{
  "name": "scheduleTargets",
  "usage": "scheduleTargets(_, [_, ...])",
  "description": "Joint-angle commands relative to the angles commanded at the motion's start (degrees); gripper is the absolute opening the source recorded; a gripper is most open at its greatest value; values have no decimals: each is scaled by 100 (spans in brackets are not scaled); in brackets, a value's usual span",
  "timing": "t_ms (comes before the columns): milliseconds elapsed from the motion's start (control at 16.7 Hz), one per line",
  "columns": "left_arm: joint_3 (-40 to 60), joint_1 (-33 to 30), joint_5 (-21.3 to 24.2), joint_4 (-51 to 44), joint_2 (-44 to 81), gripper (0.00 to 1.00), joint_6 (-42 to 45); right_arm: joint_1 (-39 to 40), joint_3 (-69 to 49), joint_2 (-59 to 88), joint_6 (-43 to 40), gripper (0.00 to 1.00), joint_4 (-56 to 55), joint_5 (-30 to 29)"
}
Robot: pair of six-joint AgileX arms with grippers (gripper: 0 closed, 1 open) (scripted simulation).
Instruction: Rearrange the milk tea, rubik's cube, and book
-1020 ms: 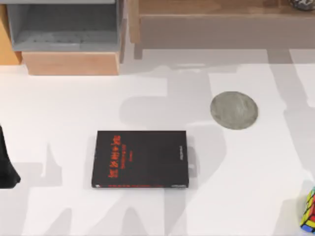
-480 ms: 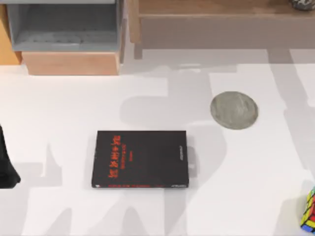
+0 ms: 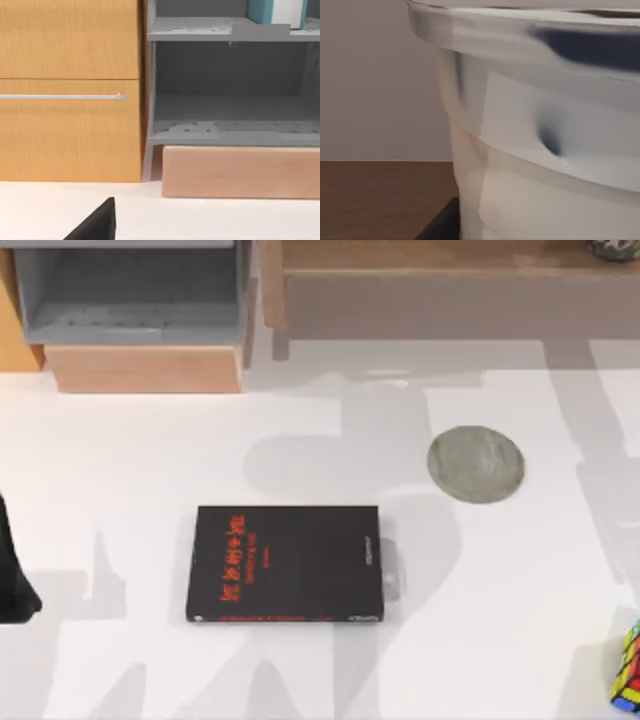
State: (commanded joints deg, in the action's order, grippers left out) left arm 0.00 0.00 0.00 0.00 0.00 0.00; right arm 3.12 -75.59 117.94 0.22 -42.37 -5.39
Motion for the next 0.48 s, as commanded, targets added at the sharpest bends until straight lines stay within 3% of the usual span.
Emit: scheduleTargets(480, [0,0,0,0,0,100,0,42,425,-403,11,0,-88,-18])
